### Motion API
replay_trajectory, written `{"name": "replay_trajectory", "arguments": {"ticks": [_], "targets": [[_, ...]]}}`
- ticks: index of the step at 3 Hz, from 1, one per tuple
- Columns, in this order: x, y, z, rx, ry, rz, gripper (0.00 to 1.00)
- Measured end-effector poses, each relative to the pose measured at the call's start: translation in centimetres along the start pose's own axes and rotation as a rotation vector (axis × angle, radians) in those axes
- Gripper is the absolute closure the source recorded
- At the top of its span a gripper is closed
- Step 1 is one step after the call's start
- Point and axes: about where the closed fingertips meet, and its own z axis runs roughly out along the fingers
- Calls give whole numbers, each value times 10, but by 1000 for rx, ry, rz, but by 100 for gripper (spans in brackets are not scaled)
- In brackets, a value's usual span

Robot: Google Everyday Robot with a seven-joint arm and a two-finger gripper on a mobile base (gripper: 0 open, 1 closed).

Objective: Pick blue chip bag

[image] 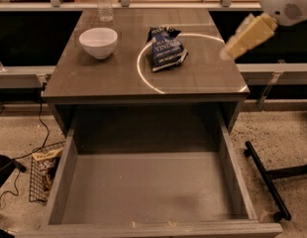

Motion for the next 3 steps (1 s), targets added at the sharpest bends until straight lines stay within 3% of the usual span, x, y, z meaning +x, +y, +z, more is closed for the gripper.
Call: {"name": "replay_trajectory", "arguments": {"ticks": [1, 2, 3], "targets": [[-24, -42, 34, 78, -234, 67, 0], [-31, -74, 40, 195, -320, 129, 0], [-34, -91, 41, 265, -341, 153, 0]]}}
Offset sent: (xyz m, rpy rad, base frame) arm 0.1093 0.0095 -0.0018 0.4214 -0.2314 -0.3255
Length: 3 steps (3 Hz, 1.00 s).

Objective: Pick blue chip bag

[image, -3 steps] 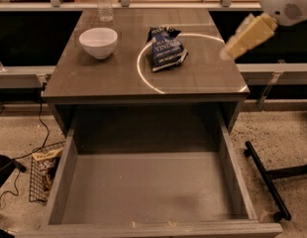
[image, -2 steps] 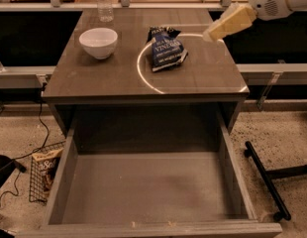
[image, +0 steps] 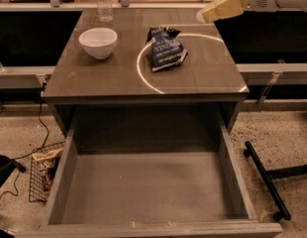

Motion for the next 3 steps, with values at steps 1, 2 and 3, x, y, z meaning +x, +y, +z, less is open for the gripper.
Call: {"name": "replay_trajectory", "arguments": {"ticks": [1, 2, 3], "targets": [[0, 0, 0, 0, 0, 0, 0], [22, 13, 28, -19, 32, 91, 0], [80, 42, 95, -51, 84, 316, 0]]}}
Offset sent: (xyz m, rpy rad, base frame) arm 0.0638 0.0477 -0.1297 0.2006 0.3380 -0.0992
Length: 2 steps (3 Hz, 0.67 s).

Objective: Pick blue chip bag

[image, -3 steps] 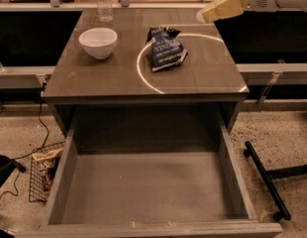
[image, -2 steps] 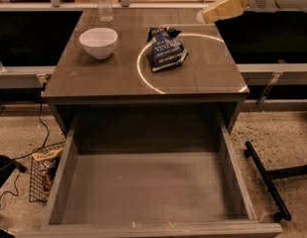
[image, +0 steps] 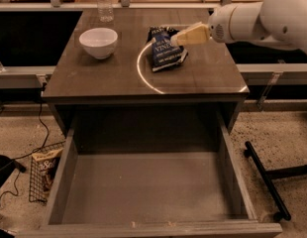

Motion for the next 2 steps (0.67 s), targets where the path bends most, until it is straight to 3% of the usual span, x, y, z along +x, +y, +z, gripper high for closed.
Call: {"name": "replay_trajectory", "arguments": {"ticks": [1, 2], "targets": [[23, -1, 34, -14, 17, 93, 0], [30, 12, 79, -93, 5, 152, 0]]}}
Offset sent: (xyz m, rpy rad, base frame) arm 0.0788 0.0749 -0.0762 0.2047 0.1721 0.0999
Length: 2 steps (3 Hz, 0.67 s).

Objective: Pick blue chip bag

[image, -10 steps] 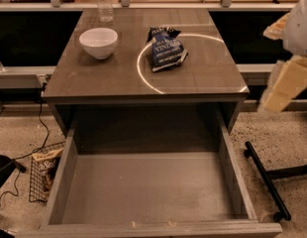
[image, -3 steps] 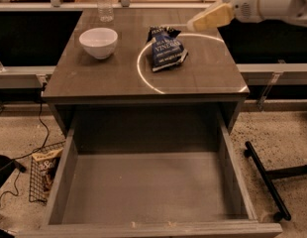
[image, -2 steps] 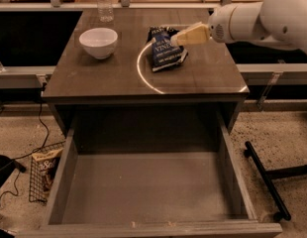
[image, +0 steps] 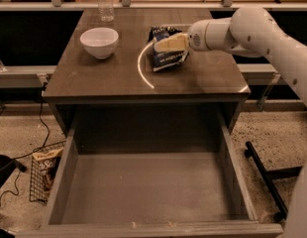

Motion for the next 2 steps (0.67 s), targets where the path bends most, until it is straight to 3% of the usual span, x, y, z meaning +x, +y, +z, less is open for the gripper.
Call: {"name": "replay_trajectory", "arguments": {"ticks": [1, 2], "targets": [[3, 19, 40, -106, -6, 37, 1], [-3, 39, 58, -177, -12, 19, 22]]}}
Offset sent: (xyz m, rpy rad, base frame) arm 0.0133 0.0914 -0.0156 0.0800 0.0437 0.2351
